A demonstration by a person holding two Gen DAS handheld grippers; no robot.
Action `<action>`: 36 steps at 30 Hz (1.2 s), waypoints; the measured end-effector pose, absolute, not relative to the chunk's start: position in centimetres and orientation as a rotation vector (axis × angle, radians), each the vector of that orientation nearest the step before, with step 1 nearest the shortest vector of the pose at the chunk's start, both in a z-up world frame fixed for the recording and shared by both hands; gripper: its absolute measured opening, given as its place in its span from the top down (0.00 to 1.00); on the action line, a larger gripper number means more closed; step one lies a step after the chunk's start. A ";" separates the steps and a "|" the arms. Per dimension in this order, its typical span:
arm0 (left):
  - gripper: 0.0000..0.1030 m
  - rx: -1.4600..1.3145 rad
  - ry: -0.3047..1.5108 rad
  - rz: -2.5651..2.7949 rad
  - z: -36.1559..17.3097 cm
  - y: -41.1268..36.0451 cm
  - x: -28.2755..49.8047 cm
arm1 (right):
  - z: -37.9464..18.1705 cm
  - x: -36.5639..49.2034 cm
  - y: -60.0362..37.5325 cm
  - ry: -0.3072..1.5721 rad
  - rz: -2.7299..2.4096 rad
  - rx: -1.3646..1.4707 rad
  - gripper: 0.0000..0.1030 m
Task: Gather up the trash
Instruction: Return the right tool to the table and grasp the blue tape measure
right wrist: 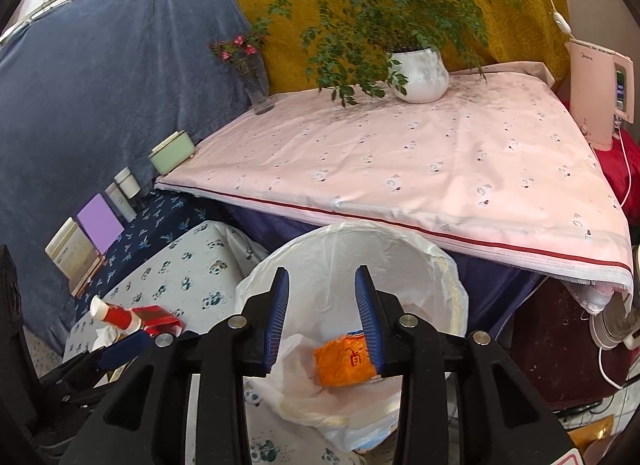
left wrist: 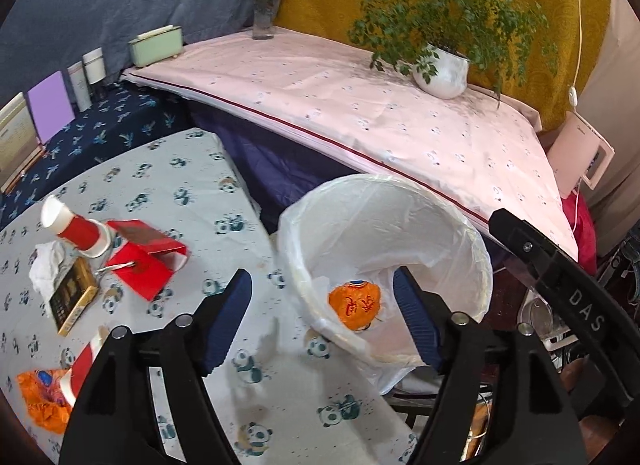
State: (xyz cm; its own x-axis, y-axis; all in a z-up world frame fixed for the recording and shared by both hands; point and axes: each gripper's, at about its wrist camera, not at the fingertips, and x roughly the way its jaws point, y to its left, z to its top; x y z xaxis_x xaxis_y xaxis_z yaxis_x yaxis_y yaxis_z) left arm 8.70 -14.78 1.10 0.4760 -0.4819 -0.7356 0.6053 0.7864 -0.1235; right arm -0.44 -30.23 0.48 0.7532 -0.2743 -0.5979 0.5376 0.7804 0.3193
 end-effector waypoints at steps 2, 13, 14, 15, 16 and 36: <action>0.32 0.145 0.846 -0.653 1.3 -13.6 8.8 | 0.8 -0.2 -29.3 0.561 -0.444 0.492 0.66; 0.24 0.052 0.848 -0.504 1.8 -5.1 9.7 | 1.7 1.0 -22.3 0.593 -0.310 0.430 0.57; 0.24 0.043 0.853 -0.491 1.7 -4.4 9.8 | 1.7 1.2 -21.7 0.599 -0.300 0.424 0.57; 0.24 0.036 0.857 -0.476 1.6 -3.6 9.9 | 1.6 1.3 -21.0 0.607 -0.288 0.418 0.57; 0.24 0.029 0.857 -0.460 1.5 -2.6 10.0 | 1.5 1.5 -20.1 0.617 -0.273 0.411 0.57; 0.12 -0.086 0.968 -0.128 -3.7 13.0 11.4 | -4.5 4.1 -6.8 0.823 -0.043 0.303 0.57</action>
